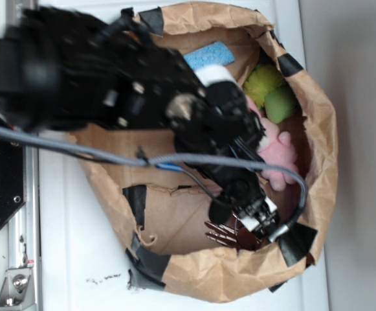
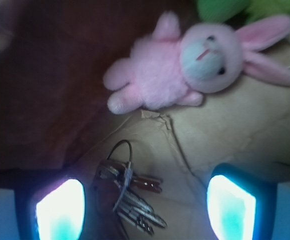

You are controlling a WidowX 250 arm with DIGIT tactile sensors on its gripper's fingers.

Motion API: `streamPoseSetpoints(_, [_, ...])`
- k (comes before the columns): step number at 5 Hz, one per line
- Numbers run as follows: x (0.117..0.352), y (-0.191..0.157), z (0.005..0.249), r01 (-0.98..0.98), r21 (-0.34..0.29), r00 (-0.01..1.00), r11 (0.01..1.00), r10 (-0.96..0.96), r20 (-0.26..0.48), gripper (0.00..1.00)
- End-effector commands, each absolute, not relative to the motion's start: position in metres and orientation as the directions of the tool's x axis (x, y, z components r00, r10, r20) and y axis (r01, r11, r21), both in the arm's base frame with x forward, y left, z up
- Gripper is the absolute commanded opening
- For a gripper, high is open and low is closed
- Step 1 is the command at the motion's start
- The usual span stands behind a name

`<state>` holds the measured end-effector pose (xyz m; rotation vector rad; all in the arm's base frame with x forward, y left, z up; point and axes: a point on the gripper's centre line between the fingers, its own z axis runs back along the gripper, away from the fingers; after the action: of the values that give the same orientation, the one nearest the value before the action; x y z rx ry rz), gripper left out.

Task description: Grab the silver keys.

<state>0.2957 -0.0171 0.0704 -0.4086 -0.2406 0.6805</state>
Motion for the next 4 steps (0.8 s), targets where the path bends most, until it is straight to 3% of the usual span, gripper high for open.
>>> streamPoseSetpoints(1, [0.315,-0.027,0.071,-0.528,-0.472,0.757,0.706,0.643,0.116,1.00])
streamPoseSetpoints(3, [0.308,-0.043,0.054,-0.505,-0.461,0.791,0.730,0.605,0.092,1.00])
streamPoseSetpoints(4, [0.307,-0.047,0.047,-0.541,-0.447,0.786,0.712,0.617,0.031,0.00])
